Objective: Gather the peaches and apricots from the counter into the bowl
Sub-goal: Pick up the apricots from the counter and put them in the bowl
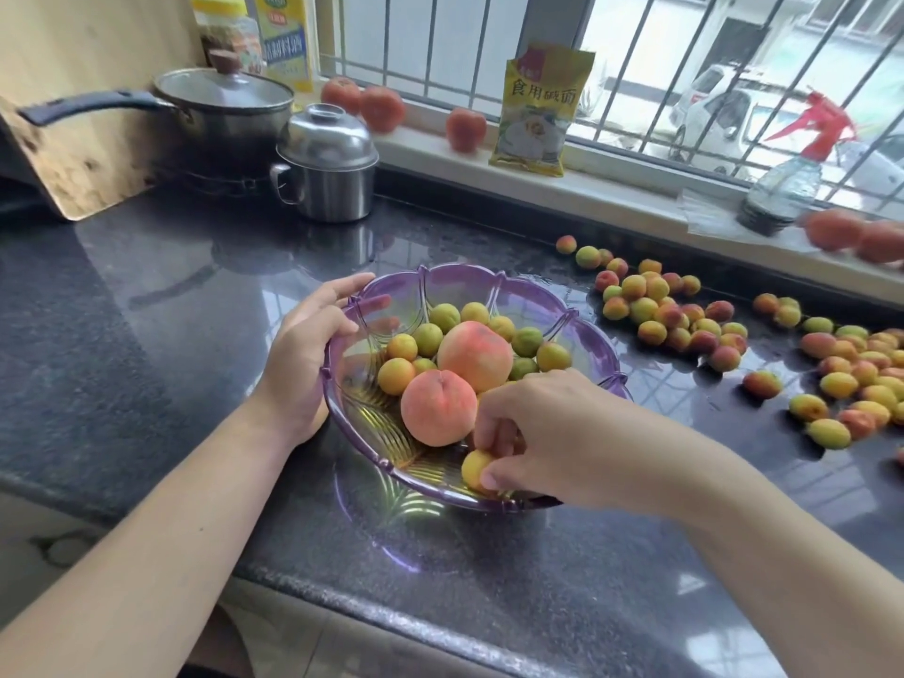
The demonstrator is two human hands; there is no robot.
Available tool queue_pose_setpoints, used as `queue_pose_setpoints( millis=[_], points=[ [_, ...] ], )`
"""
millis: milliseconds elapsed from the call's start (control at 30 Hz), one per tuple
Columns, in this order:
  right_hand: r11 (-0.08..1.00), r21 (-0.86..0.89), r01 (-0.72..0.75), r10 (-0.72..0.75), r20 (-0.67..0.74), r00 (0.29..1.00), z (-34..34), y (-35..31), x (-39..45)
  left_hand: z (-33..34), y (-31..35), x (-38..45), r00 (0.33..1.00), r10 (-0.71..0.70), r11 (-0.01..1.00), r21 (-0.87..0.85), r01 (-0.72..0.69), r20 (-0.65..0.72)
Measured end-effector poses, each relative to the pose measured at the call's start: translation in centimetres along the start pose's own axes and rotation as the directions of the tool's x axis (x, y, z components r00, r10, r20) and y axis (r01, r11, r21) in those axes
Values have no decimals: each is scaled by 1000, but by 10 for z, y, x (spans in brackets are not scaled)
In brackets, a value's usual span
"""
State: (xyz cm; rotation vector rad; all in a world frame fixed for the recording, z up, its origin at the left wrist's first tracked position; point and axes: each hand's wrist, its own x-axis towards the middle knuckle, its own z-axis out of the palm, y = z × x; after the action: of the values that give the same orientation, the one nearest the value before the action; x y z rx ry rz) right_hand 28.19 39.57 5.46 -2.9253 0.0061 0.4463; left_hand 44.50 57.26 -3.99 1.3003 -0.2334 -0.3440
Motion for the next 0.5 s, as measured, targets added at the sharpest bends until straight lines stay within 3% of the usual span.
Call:
queue_pose_setpoints(
  millis=[500],
  points=[
    [998,-35,56,-59,-98,993,9,-3,15,0,-1,1,1000,6,1000,-17,-6,0]
  ],
)
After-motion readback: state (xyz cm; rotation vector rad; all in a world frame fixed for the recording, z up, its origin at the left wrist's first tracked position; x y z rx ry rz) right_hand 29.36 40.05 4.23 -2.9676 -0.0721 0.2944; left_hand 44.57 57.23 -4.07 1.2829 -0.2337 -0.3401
